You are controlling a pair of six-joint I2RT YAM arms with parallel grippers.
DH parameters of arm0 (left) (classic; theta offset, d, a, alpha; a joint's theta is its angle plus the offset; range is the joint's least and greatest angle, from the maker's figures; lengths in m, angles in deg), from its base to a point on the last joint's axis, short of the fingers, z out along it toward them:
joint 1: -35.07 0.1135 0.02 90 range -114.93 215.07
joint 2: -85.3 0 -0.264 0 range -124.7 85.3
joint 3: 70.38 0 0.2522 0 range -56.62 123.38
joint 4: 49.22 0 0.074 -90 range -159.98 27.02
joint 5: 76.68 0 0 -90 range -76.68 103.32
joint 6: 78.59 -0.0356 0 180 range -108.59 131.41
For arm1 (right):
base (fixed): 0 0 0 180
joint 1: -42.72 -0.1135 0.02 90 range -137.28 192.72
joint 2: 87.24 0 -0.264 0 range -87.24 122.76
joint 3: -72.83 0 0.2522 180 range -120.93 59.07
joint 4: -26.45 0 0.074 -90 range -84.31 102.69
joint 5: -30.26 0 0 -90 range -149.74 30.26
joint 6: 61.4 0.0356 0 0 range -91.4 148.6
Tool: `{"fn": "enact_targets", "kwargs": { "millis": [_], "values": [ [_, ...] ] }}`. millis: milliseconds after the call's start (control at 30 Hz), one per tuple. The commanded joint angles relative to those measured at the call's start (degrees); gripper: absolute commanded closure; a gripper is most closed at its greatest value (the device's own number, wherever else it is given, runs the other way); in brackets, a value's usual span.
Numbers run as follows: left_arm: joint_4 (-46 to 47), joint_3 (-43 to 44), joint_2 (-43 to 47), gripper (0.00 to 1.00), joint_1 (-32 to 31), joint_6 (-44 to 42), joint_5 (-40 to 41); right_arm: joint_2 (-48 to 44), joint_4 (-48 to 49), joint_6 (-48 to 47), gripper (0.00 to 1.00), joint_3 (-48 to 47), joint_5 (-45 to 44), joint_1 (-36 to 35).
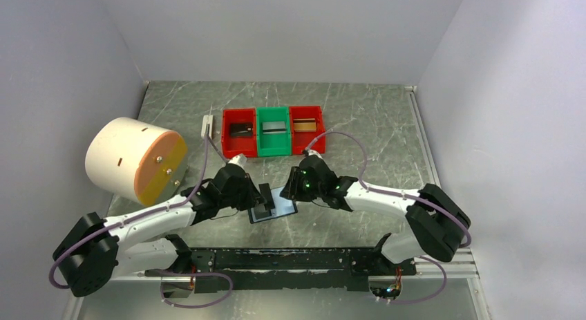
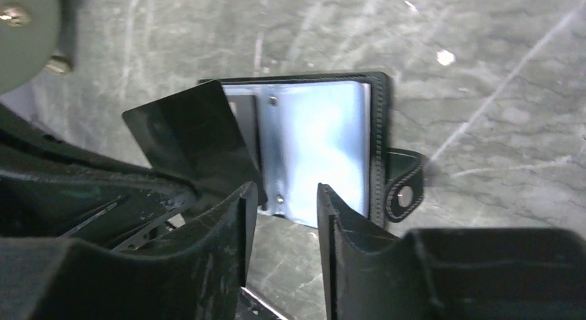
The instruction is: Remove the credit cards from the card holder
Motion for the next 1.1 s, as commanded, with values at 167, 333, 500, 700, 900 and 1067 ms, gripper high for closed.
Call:
{"fn": "enact_targets", "kwargs": {
  "millis": [167, 333, 500, 700, 900, 1067],
  "values": [
    [-4.39, 2.08, 8.62, 0.91, 3.73, -4.86, 2.08, -4.37, 12.83, -2.32, 0.51, 1.65, 5.49, 0.16],
    [-4.87, 0.52, 15.48, 0.91, 8.06, -7.13, -0.43, -6.55, 23.63, -3.74, 0.49, 5.68, 6.78, 0.29],
    [-2.54, -2.16, 21.42, 0.91, 11.11, -12.45, -6.19, -4.80, 20.83, -4.24, 0.49, 1.25, 16.23, 3.24],
    [2.08, -4.95, 27.84, 0.91, 14.07, -15.44, -14.69, -1.39, 28.24, -2.15, 0.37, -0.59, 27.79, 5.19],
    [9.80, -7.57, 31.75, 0.91, 14.41, -14.59, -21.66, 2.01, 31.96, 0.48, 0.31, -2.62, 33.06, 5.49],
    [9.96, -7.72, 31.88, 0.91, 14.41, -14.54, -23.30, 2.69, 37.75, 4.20, 0.39, -2.05, 36.72, 6.25]
  ]
}}
